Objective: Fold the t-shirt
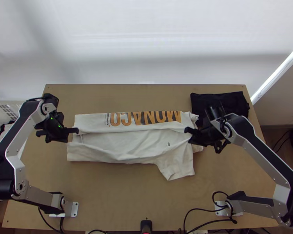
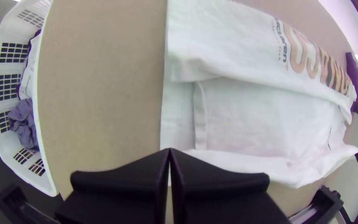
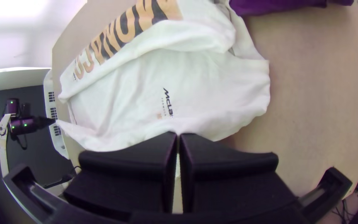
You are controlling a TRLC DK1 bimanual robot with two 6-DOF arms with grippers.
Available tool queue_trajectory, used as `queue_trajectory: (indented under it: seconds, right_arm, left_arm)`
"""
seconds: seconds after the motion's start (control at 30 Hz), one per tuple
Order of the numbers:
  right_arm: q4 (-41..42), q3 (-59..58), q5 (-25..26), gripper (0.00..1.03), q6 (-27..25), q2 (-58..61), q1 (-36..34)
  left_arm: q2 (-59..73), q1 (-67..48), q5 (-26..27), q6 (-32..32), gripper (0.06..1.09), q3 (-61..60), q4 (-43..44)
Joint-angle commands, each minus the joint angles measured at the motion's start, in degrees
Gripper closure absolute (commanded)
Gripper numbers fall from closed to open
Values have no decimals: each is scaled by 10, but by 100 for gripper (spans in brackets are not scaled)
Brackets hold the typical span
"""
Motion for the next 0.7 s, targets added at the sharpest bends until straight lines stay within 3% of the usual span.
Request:
queue_trajectory:
  seconds: [0.0,0.67]
  right_arm:
    - [6,34,3,100,-7,27,-12]
    - [29,277,35,100,-13,247,-58]
  left_arm:
    - [25,8,1,-24,104,49,-3]
    - [202,-2,-20,-94,104,316,-43]
